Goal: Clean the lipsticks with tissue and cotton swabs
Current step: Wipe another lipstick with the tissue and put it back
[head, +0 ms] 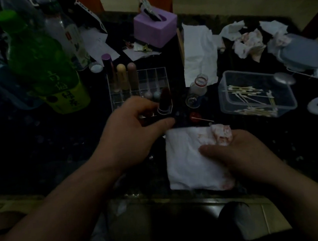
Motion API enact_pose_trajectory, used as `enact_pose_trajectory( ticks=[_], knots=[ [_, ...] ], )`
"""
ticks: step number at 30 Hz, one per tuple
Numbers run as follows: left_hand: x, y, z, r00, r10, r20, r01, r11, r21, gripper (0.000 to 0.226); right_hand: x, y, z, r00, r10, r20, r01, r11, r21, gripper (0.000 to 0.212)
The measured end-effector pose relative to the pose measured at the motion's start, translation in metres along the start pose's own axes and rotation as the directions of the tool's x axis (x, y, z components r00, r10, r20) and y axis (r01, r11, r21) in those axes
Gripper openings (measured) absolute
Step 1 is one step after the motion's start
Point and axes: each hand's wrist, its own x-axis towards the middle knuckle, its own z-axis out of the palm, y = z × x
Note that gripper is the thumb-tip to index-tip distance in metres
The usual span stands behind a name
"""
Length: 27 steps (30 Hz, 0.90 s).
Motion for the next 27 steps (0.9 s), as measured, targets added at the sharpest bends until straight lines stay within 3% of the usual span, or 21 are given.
enact_pose_trajectory(
  ticks=[4,7,13,27],
  knots=[
    [0.013,-0.005,-0.004,0.998,-0.018,-0.056,0.020,0.999,0.041,0.026,0.004,-0.001,-0.004,0.999,0.045,-0.002,-0.045,0.987,-0.151,0.006],
    [0.015,-0.014,0.004,0.997,-0.035,-0.063,0.038,0.998,0.048,0.035,0.007,-0.005,-0.006,0.998,0.059,-0.021,-0.062,0.982,-0.176,0.007],
    [0.015,-0.030,0.017,0.998,-0.034,-0.062,0.048,0.970,0.240,0.039,0.010,-0.010,-0.007,0.998,0.062,-0.023,-0.066,0.978,-0.200,0.006],
    [0.017,-0.050,0.034,0.994,-0.032,-0.104,0.063,0.948,0.313,0.039,0.006,-0.010,-0.005,0.997,0.063,0.044,-0.049,0.963,-0.265,0.008]
  ],
)
